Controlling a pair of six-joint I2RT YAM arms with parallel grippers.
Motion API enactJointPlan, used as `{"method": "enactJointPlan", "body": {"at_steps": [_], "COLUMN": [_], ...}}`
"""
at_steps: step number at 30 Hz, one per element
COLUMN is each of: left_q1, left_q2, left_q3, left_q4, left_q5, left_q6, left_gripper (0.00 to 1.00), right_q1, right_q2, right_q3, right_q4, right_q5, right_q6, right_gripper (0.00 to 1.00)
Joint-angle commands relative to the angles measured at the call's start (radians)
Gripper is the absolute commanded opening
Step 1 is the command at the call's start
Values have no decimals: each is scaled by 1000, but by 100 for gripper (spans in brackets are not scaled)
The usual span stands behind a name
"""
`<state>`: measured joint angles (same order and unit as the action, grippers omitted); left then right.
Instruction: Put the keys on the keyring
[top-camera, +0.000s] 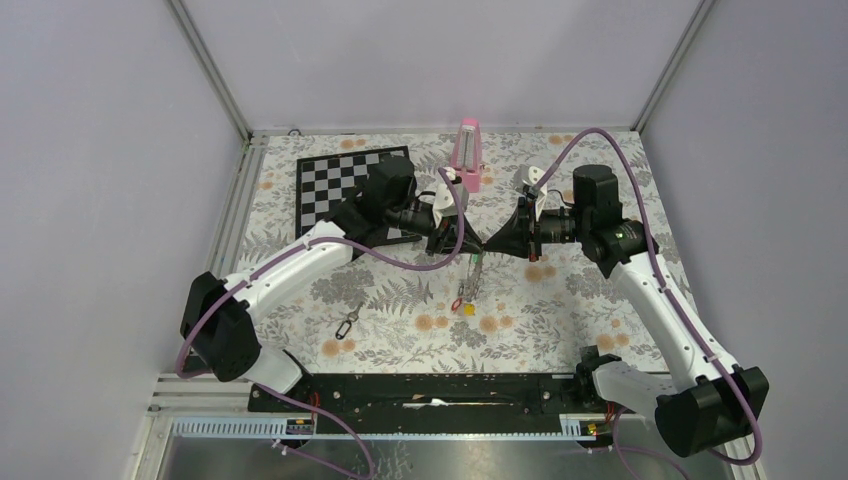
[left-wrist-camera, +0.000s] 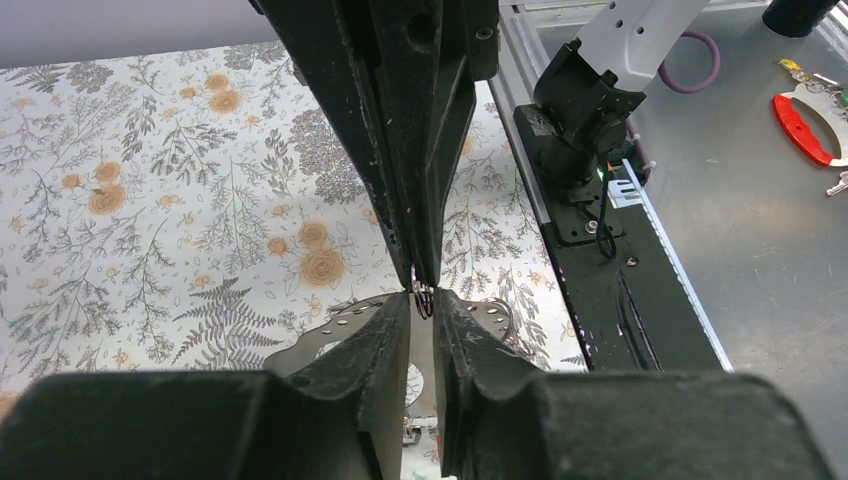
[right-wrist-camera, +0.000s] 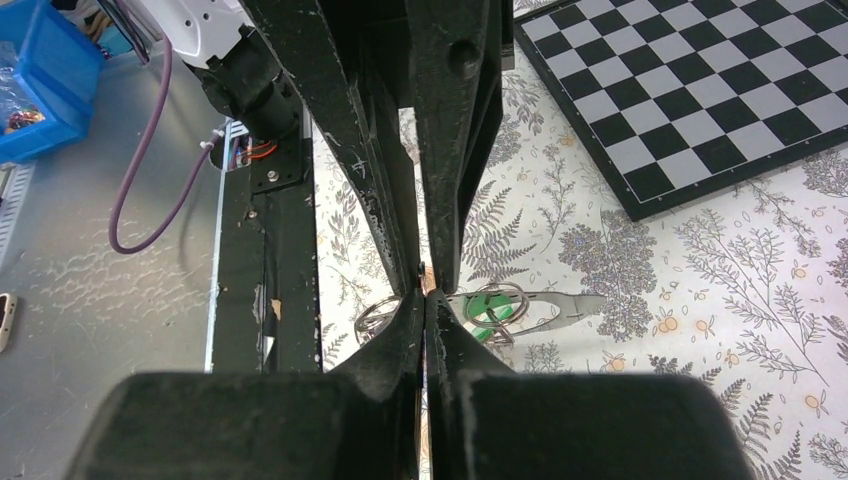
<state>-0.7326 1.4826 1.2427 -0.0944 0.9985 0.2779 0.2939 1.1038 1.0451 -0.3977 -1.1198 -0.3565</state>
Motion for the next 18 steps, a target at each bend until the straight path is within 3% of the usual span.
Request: {"method": "enactJointPlan", "body": {"at_steps": [1,5,8,12,18], "left_q1": [-9,-13,-12,-12,-13], "left_q2": [10,11,5,-18,-80], "left_q3": [10,2,-8,-14,-64], "left_q4": [51,55,52,-13,-132], "left_q5": [38,38,34,26,60], "left_q6": [15,16,27,124,382], "left_gripper": [16,0,0,0,0], "right_q1": [5,5,5,4,-23], "right_q2": [-24,-28,-32,-48,-83], "right_q3": [-3,-9,-13,-11,-16], "right_q4": [67,66,61,19,-33], "right_q5": [-52,-46,-36,10,30], "right_q6": [20,17,11,-30,-82], "right_gripper": [0,0,1,26,36]}}
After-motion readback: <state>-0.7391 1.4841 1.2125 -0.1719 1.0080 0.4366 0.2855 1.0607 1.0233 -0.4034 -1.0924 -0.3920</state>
